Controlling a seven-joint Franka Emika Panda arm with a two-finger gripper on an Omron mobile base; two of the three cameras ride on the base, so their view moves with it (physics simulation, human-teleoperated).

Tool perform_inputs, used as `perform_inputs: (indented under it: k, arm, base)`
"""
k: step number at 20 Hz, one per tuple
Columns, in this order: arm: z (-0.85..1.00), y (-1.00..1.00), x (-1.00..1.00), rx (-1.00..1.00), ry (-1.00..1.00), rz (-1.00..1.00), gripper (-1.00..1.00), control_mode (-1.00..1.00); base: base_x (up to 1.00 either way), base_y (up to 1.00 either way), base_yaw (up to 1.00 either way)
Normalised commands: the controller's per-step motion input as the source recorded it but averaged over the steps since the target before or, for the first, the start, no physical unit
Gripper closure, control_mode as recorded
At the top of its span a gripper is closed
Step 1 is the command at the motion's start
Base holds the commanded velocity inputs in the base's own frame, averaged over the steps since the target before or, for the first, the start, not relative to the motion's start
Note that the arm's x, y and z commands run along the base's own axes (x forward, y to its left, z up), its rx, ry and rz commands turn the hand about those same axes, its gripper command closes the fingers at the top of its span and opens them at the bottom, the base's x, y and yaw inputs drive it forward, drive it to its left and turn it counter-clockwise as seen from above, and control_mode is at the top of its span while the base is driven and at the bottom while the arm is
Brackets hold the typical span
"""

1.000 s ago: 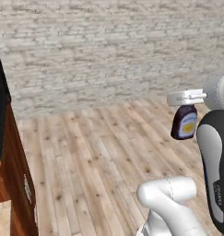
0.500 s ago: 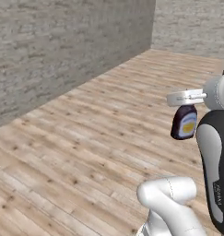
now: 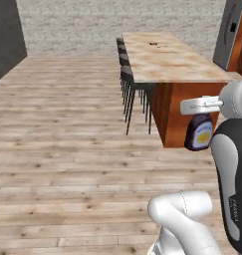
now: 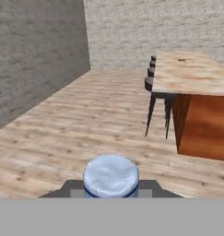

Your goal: Move the condiment bottle and condiment bottle from the cabinet to the dining counter.

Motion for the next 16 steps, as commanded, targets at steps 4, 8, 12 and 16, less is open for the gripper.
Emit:
perform_inputs:
  k: [4, 8, 12, 16]
  arm:
    - [0.00, 0.00, 0.00, 0.00, 0.00, 0.00, 1.00, 1.00]
    - [0.00, 0.00, 0.00, 0.00, 0.00, 0.00, 1.00, 1.00]
    - [0.00, 0.00, 0.00, 0.00, 0.00, 0.00, 1.00, 1.00]
    - [0.00, 0.00, 0.00, 0.00, 0.00, 0.00, 1.00, 1.00]
  base:
    - [0.83, 0.14, -0.49]
    - [1.00, 0.04, -0.33]
    - [1.00, 0.00, -0.29]
    - [1.00, -0.01, -0.10]
